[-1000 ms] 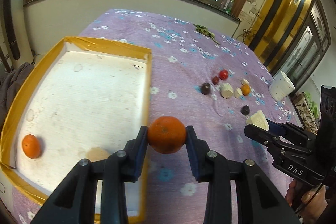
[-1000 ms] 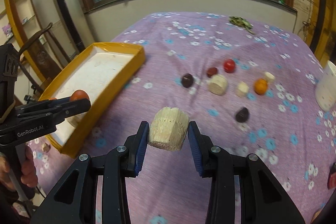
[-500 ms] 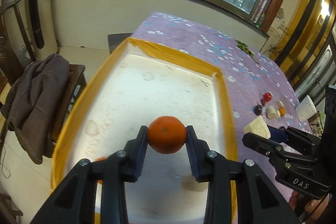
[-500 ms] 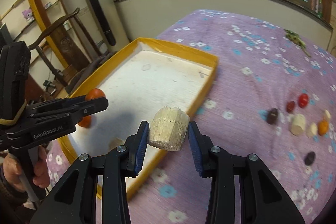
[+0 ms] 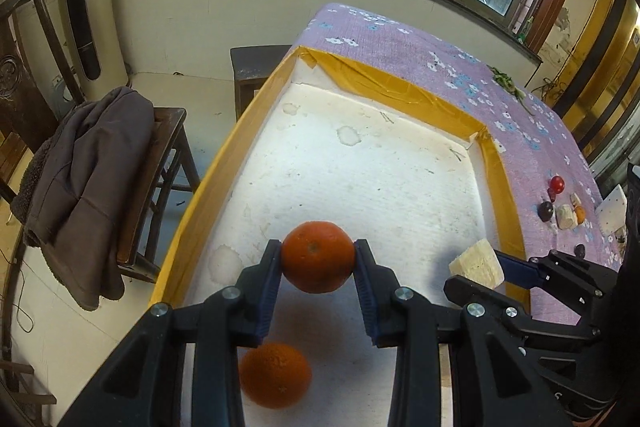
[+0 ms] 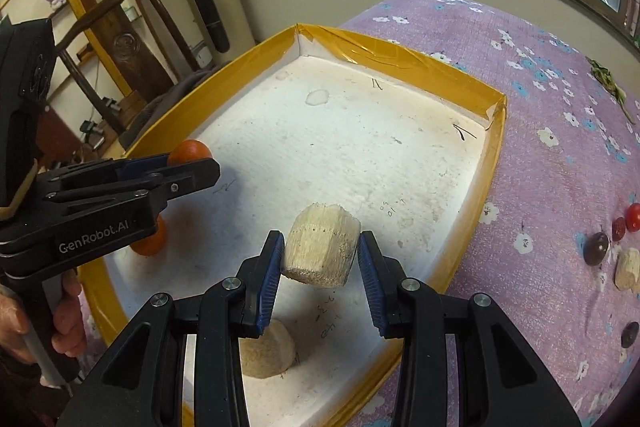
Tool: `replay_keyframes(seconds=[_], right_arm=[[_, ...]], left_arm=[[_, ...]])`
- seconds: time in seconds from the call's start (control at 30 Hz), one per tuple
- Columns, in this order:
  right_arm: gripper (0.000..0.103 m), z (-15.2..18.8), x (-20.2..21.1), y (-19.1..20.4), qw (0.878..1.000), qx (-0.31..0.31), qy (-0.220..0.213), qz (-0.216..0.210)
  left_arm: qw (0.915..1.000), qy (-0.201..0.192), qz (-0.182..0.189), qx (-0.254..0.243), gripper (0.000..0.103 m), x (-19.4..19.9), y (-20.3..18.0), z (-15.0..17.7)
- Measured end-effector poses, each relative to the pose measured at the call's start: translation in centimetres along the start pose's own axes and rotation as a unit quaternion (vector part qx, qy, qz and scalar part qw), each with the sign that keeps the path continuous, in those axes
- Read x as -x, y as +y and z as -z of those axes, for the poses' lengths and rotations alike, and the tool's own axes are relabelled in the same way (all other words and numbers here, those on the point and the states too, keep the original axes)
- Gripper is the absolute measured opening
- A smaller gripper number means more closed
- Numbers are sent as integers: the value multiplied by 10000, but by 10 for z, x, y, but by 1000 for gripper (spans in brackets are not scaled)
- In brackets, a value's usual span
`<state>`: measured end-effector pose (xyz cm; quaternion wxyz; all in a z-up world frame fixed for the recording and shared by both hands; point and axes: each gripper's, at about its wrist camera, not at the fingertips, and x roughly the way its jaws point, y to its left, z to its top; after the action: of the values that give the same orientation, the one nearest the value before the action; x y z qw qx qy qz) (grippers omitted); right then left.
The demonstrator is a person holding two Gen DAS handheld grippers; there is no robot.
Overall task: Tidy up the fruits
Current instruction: 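Carry the orange and yam piece with both tools over the tray, then open both tools to drop the orange and yam piece into the tray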
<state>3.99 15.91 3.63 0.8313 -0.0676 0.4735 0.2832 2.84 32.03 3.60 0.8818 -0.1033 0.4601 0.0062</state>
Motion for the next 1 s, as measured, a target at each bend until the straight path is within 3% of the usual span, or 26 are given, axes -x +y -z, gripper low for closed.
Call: replay_keyframes(seconds=[0.5, 0.7, 1.0], right_arm=[[38, 4, -7, 5, 9994, 67, 127, 310], [40, 8, 8, 4, 9993, 127, 45, 341], [50, 28, 52, -6, 9988, 247, -328, 269]], left_arm=[[9998, 145, -112, 15, 41, -6, 6, 3], [9996, 134, -225, 84, 50, -2, 3, 8], [9970, -117, -731, 243, 70, 22, -11, 24]])
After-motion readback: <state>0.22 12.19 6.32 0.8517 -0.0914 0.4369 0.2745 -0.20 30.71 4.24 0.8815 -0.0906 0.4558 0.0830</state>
